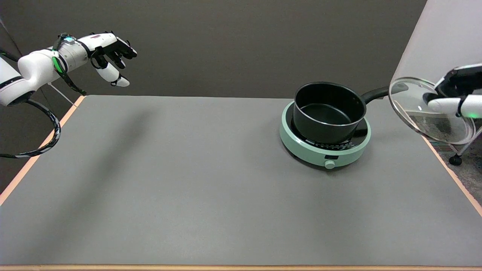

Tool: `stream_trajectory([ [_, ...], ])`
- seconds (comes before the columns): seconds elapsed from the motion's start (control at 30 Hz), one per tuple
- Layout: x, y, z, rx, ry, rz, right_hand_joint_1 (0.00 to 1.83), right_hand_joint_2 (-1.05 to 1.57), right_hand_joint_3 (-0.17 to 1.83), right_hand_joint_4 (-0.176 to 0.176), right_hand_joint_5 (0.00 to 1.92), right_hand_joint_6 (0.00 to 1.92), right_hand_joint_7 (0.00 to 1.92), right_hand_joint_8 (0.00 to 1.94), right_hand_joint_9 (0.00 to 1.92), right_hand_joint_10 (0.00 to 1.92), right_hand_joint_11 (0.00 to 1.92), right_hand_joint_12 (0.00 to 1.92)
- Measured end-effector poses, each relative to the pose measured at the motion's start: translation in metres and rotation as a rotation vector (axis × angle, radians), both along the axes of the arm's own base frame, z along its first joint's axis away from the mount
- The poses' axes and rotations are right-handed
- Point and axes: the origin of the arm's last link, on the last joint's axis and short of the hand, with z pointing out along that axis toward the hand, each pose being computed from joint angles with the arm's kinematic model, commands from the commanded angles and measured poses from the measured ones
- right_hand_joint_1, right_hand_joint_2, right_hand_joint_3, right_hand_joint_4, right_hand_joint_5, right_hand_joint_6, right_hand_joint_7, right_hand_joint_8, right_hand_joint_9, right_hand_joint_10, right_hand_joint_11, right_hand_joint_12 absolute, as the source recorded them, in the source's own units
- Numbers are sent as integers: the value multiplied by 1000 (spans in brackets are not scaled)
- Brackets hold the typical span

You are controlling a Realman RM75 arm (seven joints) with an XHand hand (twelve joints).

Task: Place the pot lid onto the table.

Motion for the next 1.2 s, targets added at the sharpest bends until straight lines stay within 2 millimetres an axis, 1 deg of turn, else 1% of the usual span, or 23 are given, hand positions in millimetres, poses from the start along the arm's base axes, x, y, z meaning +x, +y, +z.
stream_trajectory([
  [0.4, -44, 15, 15, -61, -81, -105, 1228, 1232, -44, -176, 721, 1155, 897, 1415, 829, 1739, 400, 1846],
  [0.63, -64, 18, 24, -87, -116, -152, 1226, 1238, -52, -176, 718, 1157, 891, 1427, 811, 1760, 360, 1836],
  [0.7, -69, 17, 26, -92, -123, -163, 1227, 1230, -37, -176, 721, 1155, 893, 1427, 809, 1756, 349, 1824],
  [0.73, -72, 16, 28, -94, -127, -170, 1234, 1174, 56, -176, 741, 1122, 910, 1397, 833, 1741, 363, 1870],
  [0.8, -76, 14, 29, -96, -132, -179, 1232, 1208, 1, -176, 727, 1137, 898, 1418, 808, 1755, 346, 1854],
  [0.87, -79, 12, 30, -96, -133, -189, 1232, 1207, 2, -176, 727, 1137, 898, 1418, 810, 1751, 345, 1852],
  [0.97, -84, 7, 32, -98, -131, -203, 1238, 1109, 174, -176, 760, 1098, 924, 1376, 842, 1759, 317, 1912],
  [1.0, -86, 5, 32, -97, -129, -210, 1239, 1155, 89, -176, 746, 1105, 914, 1389, 832, 1747, 367, 1899],
  [1.07, -89, 2, 32, -96, -127, -219, 1239, 1157, 86, -176, 745, 1103, 912, 1390, 831, 1752, 366, 1904],
  [1.1, -92, -1, 32, -94, -126, -226, 1236, 1172, 62, -176, 741, 1113, 907, 1399, 824, 1754, 361, 1884],
  [1.13, -94, -3, 32, -93, -125, -232, 1227, 1228, -30, -176, 722, 1152, 889, 1434, 799, 1761, 343, 1815],
  [1.17, -95, -4, 32, -93, -123, -236, 1227, 1228, -31, -176, 722, 1152, 889, 1434, 799, 1761, 343, 1815],
  [1.2, -97, -6, 32, -92, -122, -241, 1238, 1160, 82, -176, 744, 1105, 910, 1394, 827, 1754, 365, 1899],
])
